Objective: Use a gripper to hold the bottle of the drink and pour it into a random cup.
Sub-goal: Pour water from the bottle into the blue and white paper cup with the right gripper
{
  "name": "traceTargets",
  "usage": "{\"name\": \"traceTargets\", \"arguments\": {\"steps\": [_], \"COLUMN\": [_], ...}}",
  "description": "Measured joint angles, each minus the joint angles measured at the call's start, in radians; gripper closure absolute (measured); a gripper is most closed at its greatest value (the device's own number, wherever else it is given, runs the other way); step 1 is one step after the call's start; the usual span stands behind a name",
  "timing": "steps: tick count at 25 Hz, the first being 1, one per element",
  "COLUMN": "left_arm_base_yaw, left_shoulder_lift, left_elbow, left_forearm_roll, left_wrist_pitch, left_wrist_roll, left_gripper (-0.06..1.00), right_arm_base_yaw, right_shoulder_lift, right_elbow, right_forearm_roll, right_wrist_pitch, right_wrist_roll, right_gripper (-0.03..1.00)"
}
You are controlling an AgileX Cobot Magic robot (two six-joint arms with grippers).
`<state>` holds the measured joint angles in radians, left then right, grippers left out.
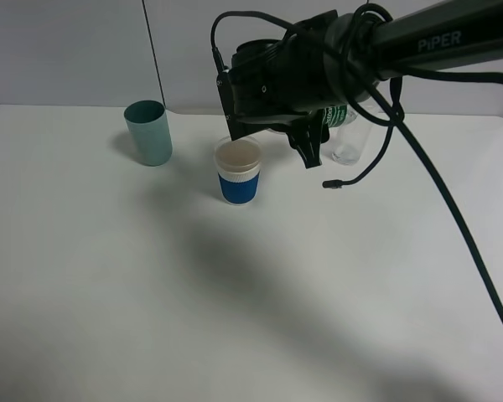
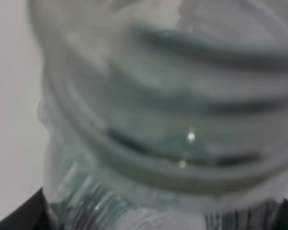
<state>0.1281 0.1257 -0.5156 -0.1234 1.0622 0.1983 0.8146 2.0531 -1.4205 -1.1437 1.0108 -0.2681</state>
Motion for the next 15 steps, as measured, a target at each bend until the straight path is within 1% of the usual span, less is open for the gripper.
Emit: {"name": "traceTargets", "arguments": {"steps": [3,9,15], "left_arm_base_yaw": [0.0,0.0,0.0], "left_shoulder_lift": [0.0,0.0,0.0], "left_elbow": [0.0,0.0,0.0], "left_forearm_roll": [0.0,0.0,0.0], "left_wrist_pitch": [0.0,0.0,0.0], "left_wrist_roll": [0.0,0.0,0.0], "left_gripper": [-0.05,-0.05,-0.05], "right_arm_base_yaw": [0.002,0.007,0.007], "right_shoulder_lift": [0.0,0.0,0.0], "right_elbow": [0.0,0.0,0.0], "right_forearm_roll": [0.0,-0.002,-0.012], "right_wrist_pitch": [0.0,0.001,0.035], "right_wrist_roll": [-0.04,-0.068,-0.109], "right_gripper": [0.39,0.39,0.39]}}
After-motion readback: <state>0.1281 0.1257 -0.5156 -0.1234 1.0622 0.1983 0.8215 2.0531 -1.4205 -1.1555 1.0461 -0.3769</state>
